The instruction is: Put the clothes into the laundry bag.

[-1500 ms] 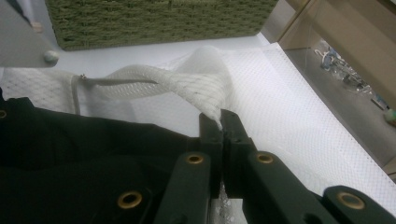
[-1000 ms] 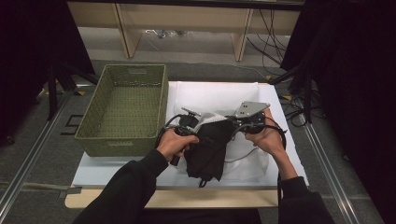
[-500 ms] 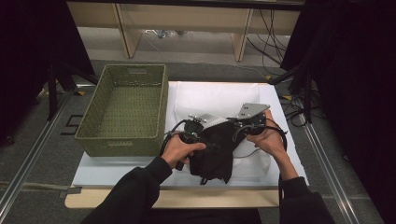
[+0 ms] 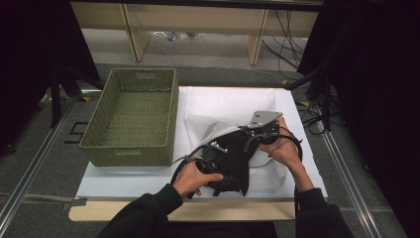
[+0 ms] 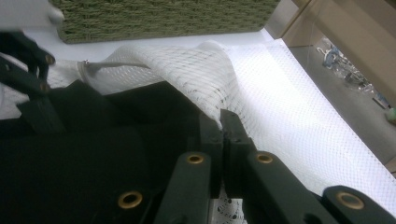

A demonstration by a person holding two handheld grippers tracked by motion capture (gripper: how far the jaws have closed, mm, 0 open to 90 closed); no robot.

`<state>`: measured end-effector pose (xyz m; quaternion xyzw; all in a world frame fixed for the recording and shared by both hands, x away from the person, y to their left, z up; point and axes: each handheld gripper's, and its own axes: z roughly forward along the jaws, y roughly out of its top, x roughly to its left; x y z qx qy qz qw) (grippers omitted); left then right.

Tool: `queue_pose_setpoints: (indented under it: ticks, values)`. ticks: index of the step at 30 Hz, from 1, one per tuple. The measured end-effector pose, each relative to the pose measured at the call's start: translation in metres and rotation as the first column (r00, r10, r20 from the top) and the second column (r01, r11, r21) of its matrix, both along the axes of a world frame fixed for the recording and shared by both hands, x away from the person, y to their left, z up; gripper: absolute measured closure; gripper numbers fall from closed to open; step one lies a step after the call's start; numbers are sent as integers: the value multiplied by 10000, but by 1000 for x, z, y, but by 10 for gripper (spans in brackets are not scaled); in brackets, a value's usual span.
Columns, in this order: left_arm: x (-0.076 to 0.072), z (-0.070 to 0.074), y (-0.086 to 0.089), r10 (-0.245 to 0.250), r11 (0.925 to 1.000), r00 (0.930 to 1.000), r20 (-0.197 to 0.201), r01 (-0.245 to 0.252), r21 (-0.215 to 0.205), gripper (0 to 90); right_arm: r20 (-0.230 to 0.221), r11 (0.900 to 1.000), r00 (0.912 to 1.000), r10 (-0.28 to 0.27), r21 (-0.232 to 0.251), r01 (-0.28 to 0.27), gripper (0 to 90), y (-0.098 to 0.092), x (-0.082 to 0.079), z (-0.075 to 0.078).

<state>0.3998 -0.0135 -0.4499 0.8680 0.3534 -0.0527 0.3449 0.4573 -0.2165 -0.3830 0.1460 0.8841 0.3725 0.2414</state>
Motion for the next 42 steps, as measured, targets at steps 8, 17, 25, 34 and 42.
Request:
queue_pose_setpoints:
  ticks: [8,17,25,34,42]
  values:
    - [2,2,0,21,9873,9991,-412,-86,-1588,731,-6,9999,9999,100,0,-100,899,0,0,-1]
    - [28,26,11,627,9768,9980,33,-606,-2055,758,81,9999,10000,56,141,-57,899,-1,0,3]
    - [58,31,8,1266,9816,9901,599,-1163,-1517,732,81,9998,10000,9,211,-11,899,-2,0,5]
    - [36,14,3,833,9926,9906,1086,-728,-975,374,15,9998,10000,-31,198,30,899,-6,1,3]
    - [18,-7,4,-8,9989,9885,1512,-62,455,223,-93,9998,9999,-94,152,95,899,-3,0,2]
